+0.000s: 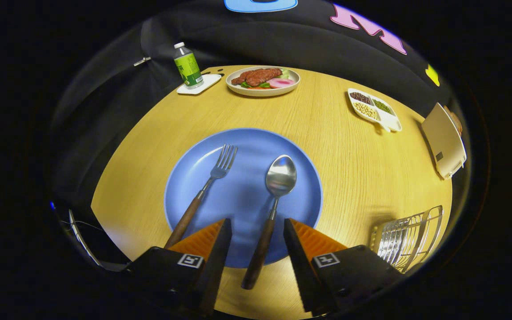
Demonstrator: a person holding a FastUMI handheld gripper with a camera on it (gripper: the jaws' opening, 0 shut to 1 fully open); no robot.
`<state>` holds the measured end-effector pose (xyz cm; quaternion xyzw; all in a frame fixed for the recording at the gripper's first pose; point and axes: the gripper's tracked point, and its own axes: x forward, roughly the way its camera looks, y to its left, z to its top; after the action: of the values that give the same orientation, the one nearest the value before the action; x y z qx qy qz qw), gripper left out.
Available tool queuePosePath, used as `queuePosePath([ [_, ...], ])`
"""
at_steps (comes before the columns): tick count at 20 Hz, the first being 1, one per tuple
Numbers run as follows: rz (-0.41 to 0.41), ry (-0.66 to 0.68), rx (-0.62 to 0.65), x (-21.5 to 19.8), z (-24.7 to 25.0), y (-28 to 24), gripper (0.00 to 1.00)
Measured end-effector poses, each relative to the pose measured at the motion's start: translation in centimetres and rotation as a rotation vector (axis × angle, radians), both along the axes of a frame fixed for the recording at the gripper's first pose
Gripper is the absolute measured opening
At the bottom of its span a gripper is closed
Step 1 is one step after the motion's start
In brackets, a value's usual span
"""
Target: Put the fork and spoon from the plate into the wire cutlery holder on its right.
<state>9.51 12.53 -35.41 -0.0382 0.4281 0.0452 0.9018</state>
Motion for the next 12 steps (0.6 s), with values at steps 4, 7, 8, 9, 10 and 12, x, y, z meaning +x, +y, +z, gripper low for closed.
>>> queuePosePath([
  [4,-0.024,0.047,-0.009,-0.3,-1.0,0.0,0.51],
  [7,-0.061,0.091,0.007,-0.5,-1.4,0.0,0.30],
  [8,-0.069,0.109,0.017,-0.6,-1.3,0.0,0.29],
  [9,-0.081,0.117,0.025,-0.4,-1.4,-0.2,0.27],
  [10,-0.093,0.124,0.034,-0.3,-1.3,-0.5,0.24],
  [12,-0.076,0.144,0.069,-0.4,-1.3,-0.2,0.15],
])
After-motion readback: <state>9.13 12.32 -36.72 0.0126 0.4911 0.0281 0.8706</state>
